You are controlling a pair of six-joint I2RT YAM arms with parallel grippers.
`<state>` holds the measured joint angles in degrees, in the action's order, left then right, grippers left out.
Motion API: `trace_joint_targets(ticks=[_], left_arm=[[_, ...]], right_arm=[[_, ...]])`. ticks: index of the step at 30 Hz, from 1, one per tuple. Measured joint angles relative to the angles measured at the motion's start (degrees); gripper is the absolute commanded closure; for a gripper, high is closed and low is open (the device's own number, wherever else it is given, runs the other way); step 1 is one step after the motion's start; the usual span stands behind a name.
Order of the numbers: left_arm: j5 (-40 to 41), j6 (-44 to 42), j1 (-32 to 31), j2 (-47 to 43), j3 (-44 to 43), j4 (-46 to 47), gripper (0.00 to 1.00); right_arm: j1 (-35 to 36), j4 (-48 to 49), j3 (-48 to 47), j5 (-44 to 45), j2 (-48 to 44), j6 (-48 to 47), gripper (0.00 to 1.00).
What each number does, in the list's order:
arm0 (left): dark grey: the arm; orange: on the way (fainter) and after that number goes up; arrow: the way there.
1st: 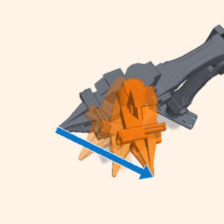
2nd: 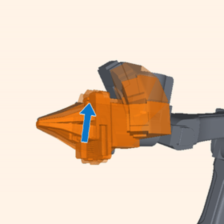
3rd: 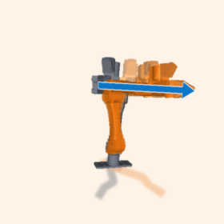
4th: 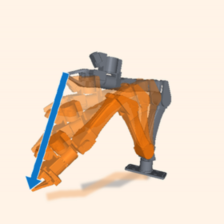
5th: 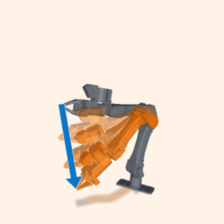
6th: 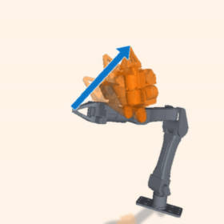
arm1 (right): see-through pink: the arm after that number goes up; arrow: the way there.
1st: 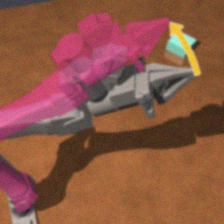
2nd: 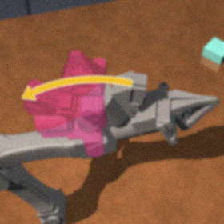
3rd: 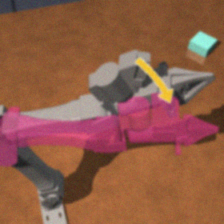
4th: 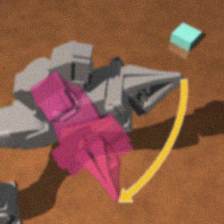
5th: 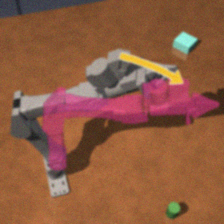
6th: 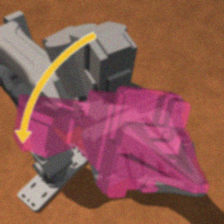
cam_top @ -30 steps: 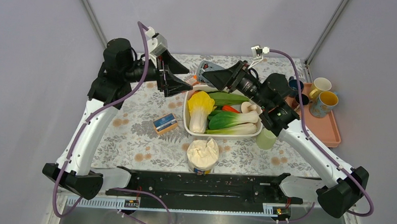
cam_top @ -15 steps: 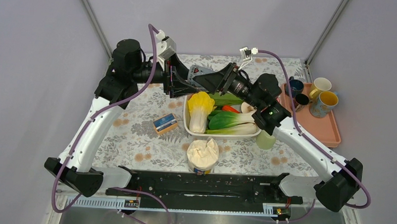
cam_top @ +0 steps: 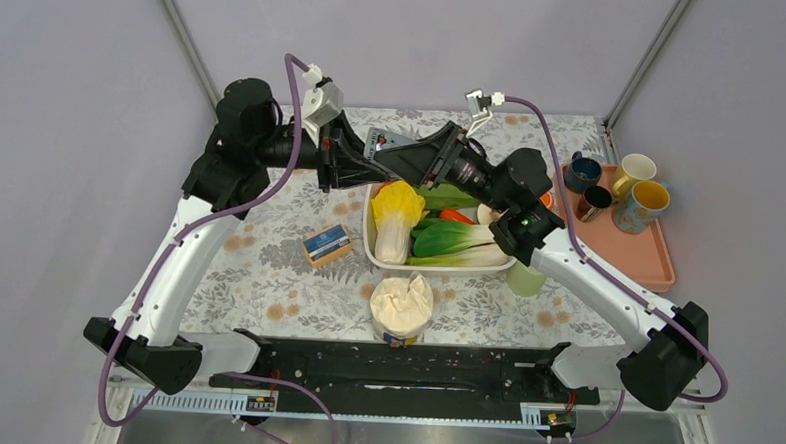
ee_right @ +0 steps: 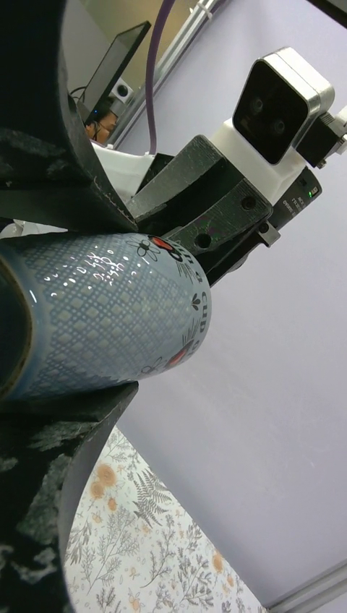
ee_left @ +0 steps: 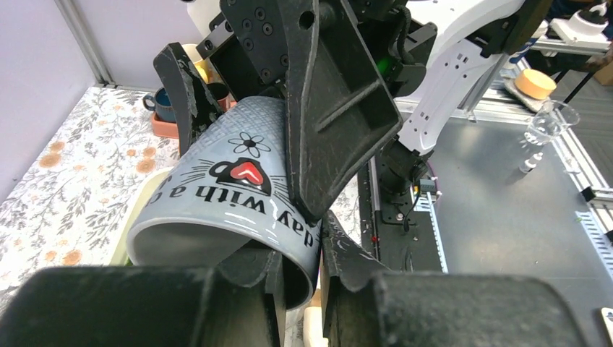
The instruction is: Turn the mug right side up
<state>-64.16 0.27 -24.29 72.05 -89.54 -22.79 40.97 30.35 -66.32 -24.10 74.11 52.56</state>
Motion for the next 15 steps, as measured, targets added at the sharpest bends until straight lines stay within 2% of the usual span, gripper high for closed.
trace_joint_targets(ticks=[4, 10, 15], left_arm=[[1.16, -3.23, 0.0, -0.22, 0.02, -2.51, 1.0], [7.32, -13.99, -1.18, -0.31, 1.97, -10.29, 1.0], [7.43, -22.67, -2.12, -0.57, 4.55, -14.01, 1.0]], right_arm=[[0.17, -1.16, 0.0, 0.42, -0.02, -1.66, 0.03], [0.68, -11.13, 0.31, 6.91, -1.62, -10.25, 0.01], [1.29, -19.17, 1.44, 9.05, -4.72, -15.93, 0.01]])
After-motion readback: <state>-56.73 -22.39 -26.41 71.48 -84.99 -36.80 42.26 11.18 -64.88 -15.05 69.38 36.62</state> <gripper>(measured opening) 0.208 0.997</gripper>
